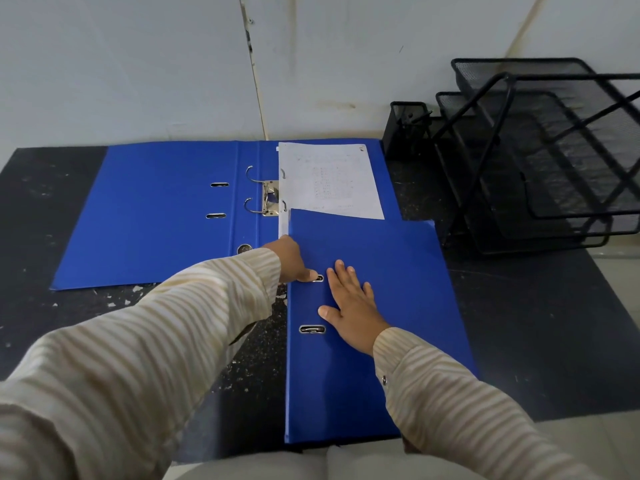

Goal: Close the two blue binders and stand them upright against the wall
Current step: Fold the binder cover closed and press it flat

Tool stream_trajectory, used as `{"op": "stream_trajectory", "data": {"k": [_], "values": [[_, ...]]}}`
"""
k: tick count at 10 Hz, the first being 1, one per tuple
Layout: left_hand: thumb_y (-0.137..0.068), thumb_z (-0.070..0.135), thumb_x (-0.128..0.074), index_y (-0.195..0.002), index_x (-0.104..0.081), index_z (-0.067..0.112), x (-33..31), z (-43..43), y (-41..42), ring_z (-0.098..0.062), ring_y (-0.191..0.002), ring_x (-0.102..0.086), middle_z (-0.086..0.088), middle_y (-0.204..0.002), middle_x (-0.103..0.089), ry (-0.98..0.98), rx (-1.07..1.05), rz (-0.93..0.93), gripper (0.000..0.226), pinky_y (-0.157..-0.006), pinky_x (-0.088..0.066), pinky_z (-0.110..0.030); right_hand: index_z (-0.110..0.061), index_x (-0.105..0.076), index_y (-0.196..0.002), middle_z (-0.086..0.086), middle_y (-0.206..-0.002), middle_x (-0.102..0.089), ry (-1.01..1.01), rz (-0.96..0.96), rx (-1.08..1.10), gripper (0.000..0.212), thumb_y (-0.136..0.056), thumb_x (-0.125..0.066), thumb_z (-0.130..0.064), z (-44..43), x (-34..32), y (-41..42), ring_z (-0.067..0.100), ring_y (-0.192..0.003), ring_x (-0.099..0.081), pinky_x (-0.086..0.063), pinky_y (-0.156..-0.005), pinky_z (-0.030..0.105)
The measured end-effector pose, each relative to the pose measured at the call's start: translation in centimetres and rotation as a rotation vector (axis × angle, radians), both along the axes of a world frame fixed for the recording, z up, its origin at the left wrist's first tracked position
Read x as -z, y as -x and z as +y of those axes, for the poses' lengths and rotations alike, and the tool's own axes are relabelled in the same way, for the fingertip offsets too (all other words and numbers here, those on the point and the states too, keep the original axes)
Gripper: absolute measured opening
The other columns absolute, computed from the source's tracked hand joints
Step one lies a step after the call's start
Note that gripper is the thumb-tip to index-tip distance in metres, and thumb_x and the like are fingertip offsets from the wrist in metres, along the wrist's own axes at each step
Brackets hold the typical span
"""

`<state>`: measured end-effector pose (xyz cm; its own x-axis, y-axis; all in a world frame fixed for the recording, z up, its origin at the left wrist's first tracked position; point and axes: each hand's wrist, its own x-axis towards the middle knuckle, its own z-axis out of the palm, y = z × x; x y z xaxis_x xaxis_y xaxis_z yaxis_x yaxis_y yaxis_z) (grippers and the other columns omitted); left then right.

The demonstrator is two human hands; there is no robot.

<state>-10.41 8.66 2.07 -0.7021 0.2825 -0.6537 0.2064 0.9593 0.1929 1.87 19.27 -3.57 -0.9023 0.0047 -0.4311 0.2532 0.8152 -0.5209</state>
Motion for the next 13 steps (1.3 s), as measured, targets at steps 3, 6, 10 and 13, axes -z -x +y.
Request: {"op": "stream_trajectory", "data": {"k": [3, 6, 10, 13], "values": [[-0.086, 0.045, -0.063, -0.126, -0.045, 0.001, 0.1, 0.8, -0.1, -0.026, -0.108, -0.059, -0.008, -0.109, -0.047, 0.013, 0.013, 0.02, 0.062, -0.094, -0.049, -0.034, -0.021, 0.006, -0.151, -0.005, -0.158, 0.019, -0.022, 0.003, 0.002, 0.068, -0.1, -0.037, -0.032, -0.1, 0.2, 0.0, 0.014, -0.145, 0.019, 0.009, -0.117, 0.041], [-0.089, 0.046, -0.057, -0.136, -0.028, -0.003, 0.5, 0.7, -1.0, -0.027, -0.117, -0.056, -0.009, -0.118, -0.051, -0.025, -0.084, 0.045, 0.074, -0.094, -0.046, -0.032, -0.025, -0.003, -0.151, -0.002, -0.16, 0.012, -0.114, 0.041, 0.034, 0.058, -0.101, -0.032, -0.033, -1.1, 0.1, -1.3, 0.02, -0.147, 0.013, 0.004, -0.118, 0.041], [-0.092, 0.045, -0.05, -0.144, -0.023, 0.012, 4.6, -1.2, -6.0, -0.036, -0.123, -0.048, -0.014, -0.14, -0.046, -0.412, -0.476, 0.147, 0.067, -0.098, -0.044, -0.049, -0.019, -0.001, -0.151, 0.0, -0.16, 0.013, -0.191, -0.092, -0.053, 0.06, -0.102, -0.035, -0.024, -1.7, -1.7, -3.0, 0.02, -0.147, 0.009, -0.011, -0.12, 0.042], [-0.096, 0.038, -0.049, -0.152, 0.002, 0.018, 6.8, -4.0, -10.5, -0.027, -0.146, -0.02, -0.006, -0.159, -0.021, -0.677, -0.447, 0.065, 0.079, -0.115, -0.027, -0.048, -0.022, -0.002, -0.151, -0.001, -0.16, 0.013, -0.222, -0.089, -0.059, 0.058, -0.102, -0.032, -0.028, -1.7, -1.8, -3.1, 0.02, -0.148, 0.007, -0.018, -0.118, 0.044]]}}
